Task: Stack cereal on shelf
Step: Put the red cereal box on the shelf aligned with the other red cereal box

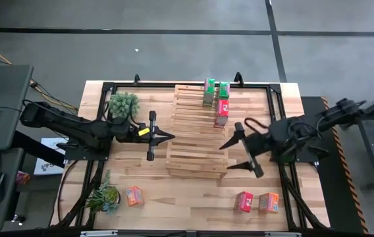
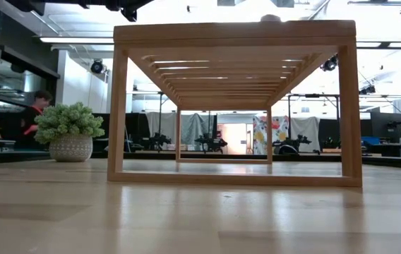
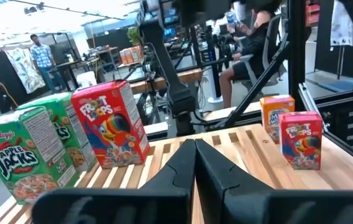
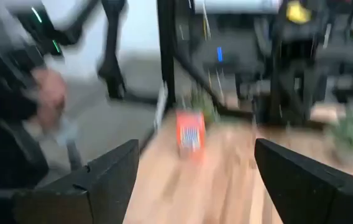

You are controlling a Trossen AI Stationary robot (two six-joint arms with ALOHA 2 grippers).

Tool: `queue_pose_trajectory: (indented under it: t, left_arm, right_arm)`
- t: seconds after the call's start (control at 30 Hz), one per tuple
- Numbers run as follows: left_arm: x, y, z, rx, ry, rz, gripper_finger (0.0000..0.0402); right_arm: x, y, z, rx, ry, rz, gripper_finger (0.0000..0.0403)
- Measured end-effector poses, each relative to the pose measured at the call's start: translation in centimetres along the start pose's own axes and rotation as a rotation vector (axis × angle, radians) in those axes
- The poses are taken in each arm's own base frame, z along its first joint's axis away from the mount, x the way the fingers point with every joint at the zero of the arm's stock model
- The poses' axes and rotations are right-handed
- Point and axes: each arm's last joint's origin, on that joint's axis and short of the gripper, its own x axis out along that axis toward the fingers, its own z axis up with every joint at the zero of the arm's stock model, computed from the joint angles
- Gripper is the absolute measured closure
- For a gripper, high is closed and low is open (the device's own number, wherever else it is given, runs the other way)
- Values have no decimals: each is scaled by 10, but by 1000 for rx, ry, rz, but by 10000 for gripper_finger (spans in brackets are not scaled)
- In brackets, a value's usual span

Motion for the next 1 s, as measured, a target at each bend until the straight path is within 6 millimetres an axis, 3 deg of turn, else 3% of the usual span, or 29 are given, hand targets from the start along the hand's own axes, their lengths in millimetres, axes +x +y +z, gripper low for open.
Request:
queue_pose_trajectory:
  t: [0.1,0.23,0.37,0.47,0.7,1.0]
  left_arm:
    - [0,-1,-2,3,26,-6,401]
    - [0,-1,-4,5,39,-9,401]
    - [0,-1,-4,-11,39,-8,401]
    - [0,-1,-4,-12,39,-9,401]
    - [0,-1,-4,-12,39,-8,401]
    - [0,-1,-6,14,63,-14,401]
  right_arm:
    - [5,14,17,78,178,-43,89]
    - [9,32,21,250,479,-151,89]
    - [6,46,15,658,792,-404,89]
    - [7,54,9,955,932,-633,89]
    - [35,80,-15,1359,1037,-942,89]
    - [76,112,-47,1506,1042,-1108,89]
